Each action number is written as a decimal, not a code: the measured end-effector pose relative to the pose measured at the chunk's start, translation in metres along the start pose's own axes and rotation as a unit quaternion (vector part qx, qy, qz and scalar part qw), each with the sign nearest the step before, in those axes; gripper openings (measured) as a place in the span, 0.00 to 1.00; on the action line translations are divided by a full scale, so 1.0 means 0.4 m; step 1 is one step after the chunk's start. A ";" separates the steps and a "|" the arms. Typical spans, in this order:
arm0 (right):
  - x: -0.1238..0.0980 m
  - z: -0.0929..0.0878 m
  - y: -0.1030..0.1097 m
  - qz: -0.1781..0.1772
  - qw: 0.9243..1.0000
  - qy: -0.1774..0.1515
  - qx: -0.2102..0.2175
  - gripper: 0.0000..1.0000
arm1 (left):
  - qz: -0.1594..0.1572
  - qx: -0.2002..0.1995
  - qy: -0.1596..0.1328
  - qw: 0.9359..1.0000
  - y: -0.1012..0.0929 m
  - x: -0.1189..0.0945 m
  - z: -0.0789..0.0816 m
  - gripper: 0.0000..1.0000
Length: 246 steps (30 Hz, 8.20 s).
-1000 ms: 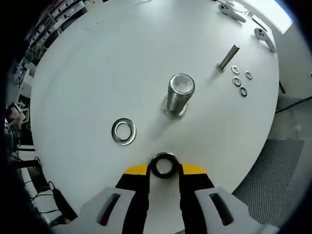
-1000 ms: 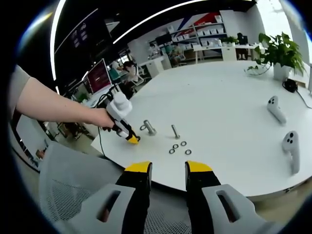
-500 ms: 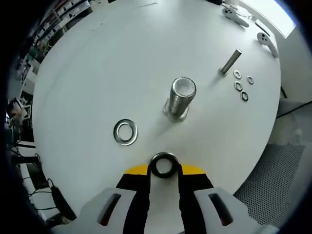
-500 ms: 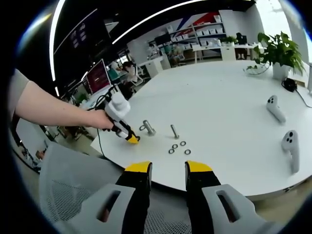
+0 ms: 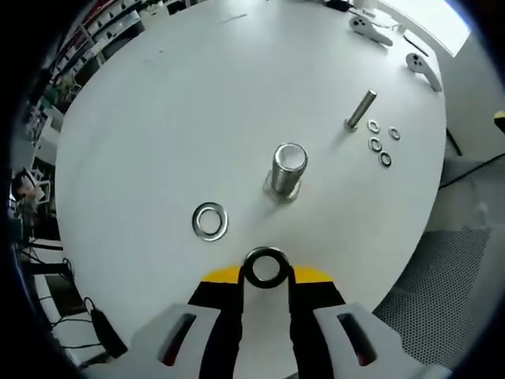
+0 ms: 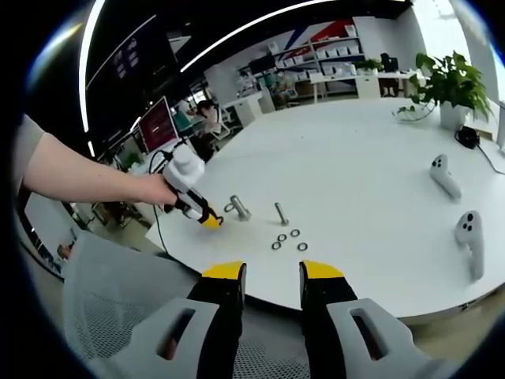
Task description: Place the washer onto the threaded stud by aligning its center hole with the stud, sliding it down to the base, and recovering from edge contact or off-axis alignment until the washer reaches the visible bottom stop.
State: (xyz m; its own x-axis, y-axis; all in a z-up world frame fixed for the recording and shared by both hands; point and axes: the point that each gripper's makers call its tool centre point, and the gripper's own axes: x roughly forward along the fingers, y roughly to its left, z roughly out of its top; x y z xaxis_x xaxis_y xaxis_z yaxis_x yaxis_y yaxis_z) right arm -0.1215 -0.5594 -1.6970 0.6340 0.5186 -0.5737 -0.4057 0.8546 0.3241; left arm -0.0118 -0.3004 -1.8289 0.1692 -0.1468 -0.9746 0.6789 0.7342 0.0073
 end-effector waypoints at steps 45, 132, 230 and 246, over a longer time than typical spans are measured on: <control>-0.001 0.002 -0.008 -0.006 1.000 -0.003 0.000 0.29 | -0.014 0.078 -0.057 0.995 -0.038 -0.084 0.195 0.19; -0.002 -0.003 -0.017 -0.017 1.000 0.004 -0.010 0.28 | -0.005 0.044 -0.016 0.999 -0.019 0.000 0.105 0.24; -0.002 -0.007 -0.017 -0.017 1.000 0.007 -0.008 0.26 | -0.005 0.019 0.030 0.999 0.034 0.039 -0.001 0.23; -0.004 -0.007 -0.019 -0.018 1.000 0.005 -0.006 0.26 | -0.008 0.043 0.049 0.998 0.052 0.055 -0.003 0.21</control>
State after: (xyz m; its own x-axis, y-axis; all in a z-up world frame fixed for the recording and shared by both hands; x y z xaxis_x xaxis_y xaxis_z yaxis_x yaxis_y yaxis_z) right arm -0.1212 -0.5667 -1.7005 0.6422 0.4866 -0.5923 -0.3905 0.8726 0.2935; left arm 0.0052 -0.2875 -1.8503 0.0903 -0.0905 -0.9918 0.7407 0.6719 0.0061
